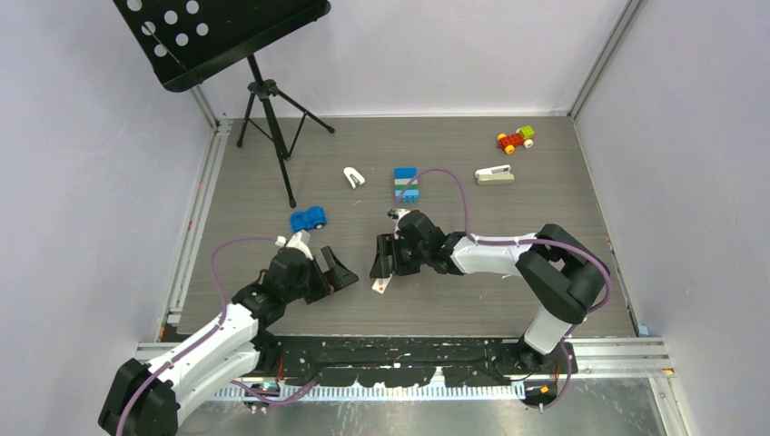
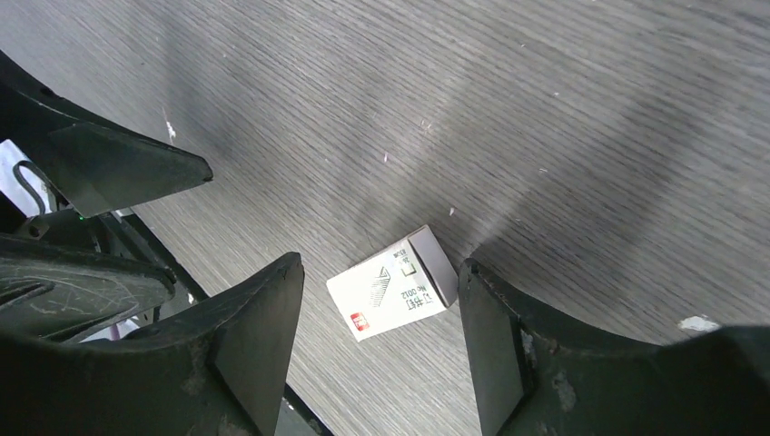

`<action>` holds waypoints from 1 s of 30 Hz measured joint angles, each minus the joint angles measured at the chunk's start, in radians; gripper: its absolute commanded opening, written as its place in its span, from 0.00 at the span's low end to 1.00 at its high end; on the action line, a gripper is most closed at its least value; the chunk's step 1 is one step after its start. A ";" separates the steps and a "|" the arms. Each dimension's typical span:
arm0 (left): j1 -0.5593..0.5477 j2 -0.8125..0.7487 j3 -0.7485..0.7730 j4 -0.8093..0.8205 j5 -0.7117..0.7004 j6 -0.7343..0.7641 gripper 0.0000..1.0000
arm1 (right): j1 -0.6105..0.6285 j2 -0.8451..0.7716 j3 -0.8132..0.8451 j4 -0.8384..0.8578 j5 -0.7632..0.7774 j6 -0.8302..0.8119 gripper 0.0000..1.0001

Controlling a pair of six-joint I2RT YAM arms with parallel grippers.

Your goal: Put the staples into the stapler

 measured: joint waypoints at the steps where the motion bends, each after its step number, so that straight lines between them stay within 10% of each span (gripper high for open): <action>1: 0.000 0.000 0.000 0.000 0.000 0.002 0.92 | 0.000 0.000 -0.005 0.004 -0.006 0.005 0.67; 30: -0.032 0.153 0.033 0.071 0.044 0.107 0.92 | -0.003 -0.076 -0.138 0.119 -0.022 0.095 0.63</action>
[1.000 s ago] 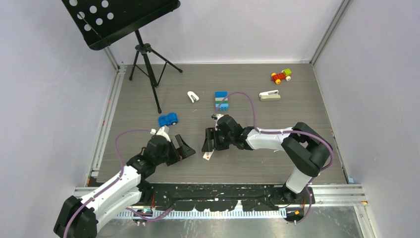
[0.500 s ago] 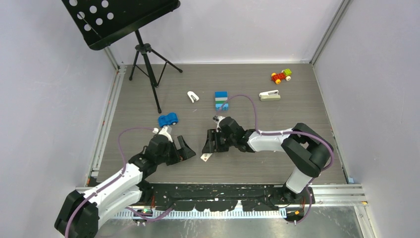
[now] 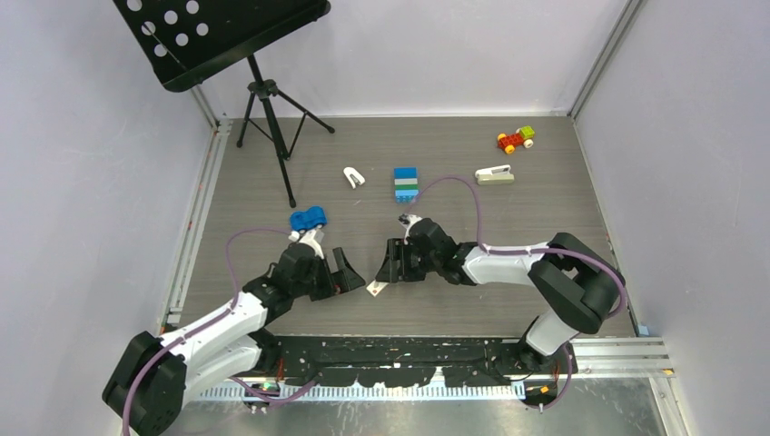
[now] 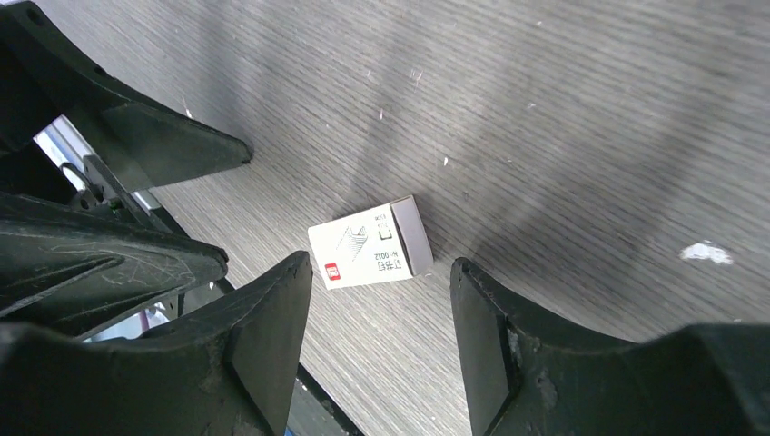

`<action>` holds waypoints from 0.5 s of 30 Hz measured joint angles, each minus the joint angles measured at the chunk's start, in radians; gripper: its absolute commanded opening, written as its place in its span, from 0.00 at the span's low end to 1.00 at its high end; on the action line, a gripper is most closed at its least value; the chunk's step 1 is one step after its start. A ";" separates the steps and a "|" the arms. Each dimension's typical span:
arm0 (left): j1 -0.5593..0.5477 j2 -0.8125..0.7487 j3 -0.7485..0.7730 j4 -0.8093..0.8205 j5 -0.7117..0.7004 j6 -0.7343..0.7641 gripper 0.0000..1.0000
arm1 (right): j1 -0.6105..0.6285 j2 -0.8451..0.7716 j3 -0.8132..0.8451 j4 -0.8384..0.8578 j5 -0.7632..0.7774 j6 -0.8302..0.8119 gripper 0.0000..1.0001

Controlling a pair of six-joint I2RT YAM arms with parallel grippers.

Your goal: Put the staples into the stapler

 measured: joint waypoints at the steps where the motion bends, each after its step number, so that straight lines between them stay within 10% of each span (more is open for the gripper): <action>1: -0.001 0.005 0.000 0.008 -0.001 -0.010 0.91 | -0.002 -0.010 -0.002 -0.008 0.011 -0.001 0.63; 15: -0.114 0.082 0.056 0.064 -0.042 0.027 0.91 | -0.008 -0.132 -0.037 -0.091 0.138 -0.021 0.66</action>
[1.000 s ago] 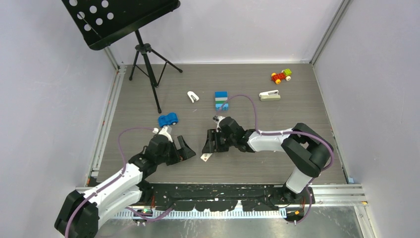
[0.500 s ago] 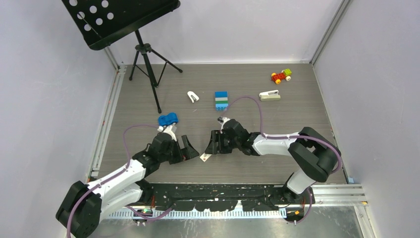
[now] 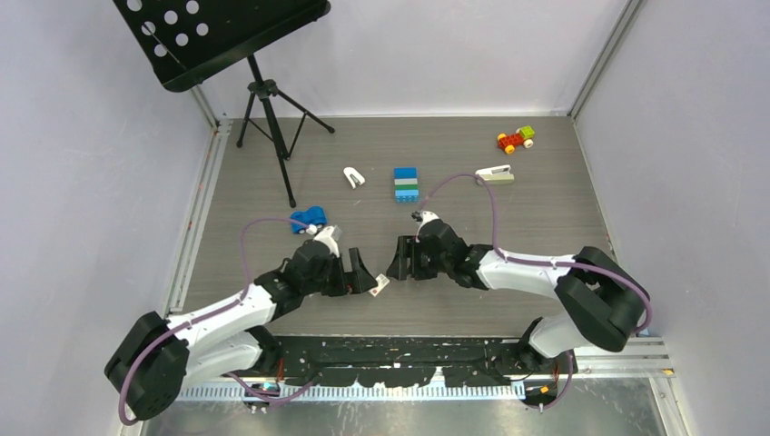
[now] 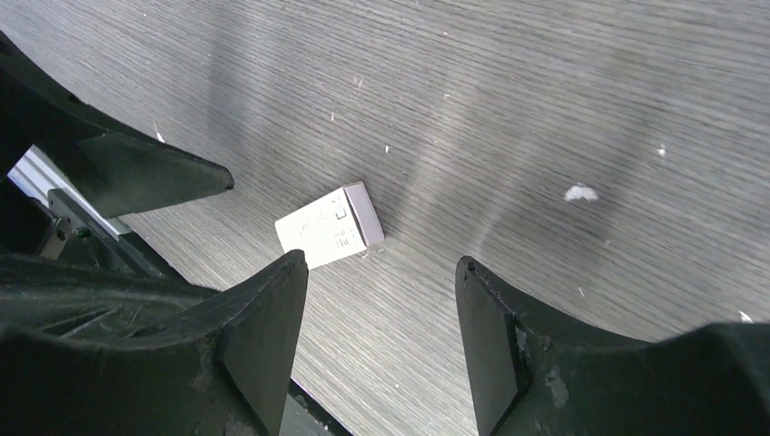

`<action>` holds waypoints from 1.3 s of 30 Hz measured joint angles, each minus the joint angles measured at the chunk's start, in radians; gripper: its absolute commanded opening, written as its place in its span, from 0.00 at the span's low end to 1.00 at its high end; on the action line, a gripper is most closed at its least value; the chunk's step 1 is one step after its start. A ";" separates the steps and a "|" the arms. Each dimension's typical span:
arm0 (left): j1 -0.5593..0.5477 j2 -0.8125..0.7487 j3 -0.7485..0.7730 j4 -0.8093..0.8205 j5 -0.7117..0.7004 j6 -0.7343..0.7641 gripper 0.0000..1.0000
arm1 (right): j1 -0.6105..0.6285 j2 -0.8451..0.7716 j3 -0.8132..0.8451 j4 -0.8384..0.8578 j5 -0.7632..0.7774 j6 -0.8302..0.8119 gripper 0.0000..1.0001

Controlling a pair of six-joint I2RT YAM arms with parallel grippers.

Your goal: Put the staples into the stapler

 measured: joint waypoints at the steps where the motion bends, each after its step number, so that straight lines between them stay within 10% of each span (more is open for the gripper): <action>1: -0.005 0.013 0.010 0.005 -0.004 0.008 0.91 | 0.000 -0.013 -0.005 -0.007 0.006 -0.001 0.66; 21: -0.157 0.171 0.176 -0.039 -0.108 0.317 0.92 | 0.000 -0.204 -0.035 -0.135 0.122 -0.041 0.71; 39: -0.192 0.350 0.240 -0.074 -0.109 0.525 0.66 | -0.071 -0.061 -0.086 0.099 -0.073 0.107 0.67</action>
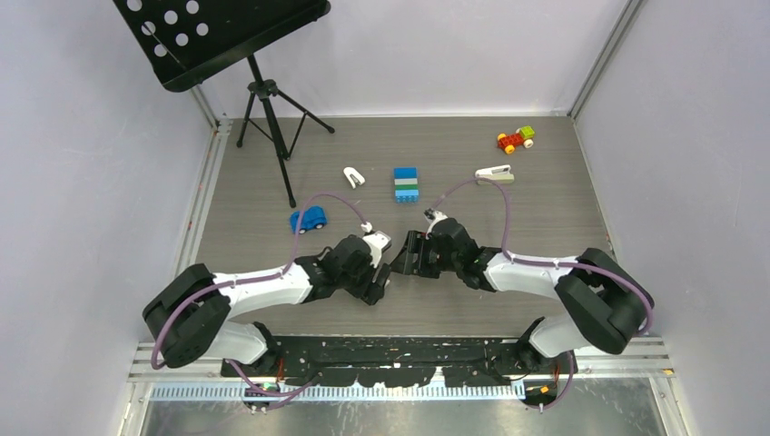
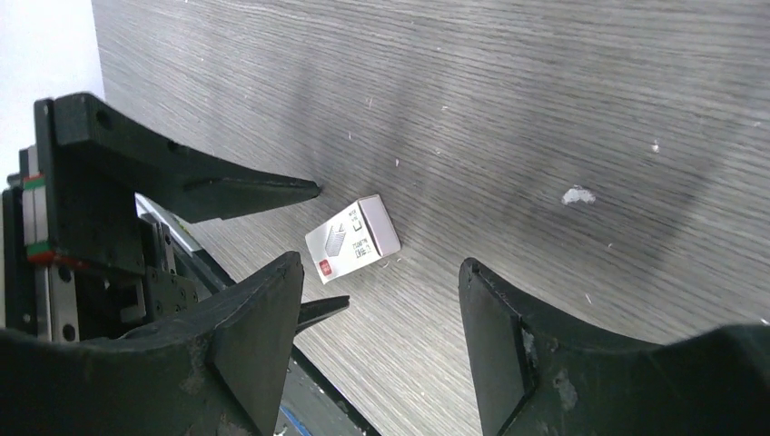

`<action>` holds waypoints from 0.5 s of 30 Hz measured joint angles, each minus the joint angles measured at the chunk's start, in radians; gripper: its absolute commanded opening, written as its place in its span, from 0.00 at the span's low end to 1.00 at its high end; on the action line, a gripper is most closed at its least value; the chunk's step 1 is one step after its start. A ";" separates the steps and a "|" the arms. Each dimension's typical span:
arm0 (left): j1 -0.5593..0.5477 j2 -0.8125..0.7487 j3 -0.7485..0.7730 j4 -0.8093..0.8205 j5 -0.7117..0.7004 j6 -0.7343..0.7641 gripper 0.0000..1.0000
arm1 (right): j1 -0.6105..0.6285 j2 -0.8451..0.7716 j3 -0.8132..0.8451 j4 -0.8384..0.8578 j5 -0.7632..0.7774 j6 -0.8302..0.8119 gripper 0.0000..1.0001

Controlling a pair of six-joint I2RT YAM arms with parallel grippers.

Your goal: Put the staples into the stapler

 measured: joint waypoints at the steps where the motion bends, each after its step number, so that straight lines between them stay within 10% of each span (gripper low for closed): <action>1: -0.003 0.004 0.000 0.000 -0.003 0.004 0.65 | -0.008 0.018 -0.008 0.030 -0.020 0.016 0.67; 15: -0.068 0.087 0.055 0.010 -0.081 0.068 0.46 | -0.033 0.194 -0.033 0.272 -0.143 0.126 0.64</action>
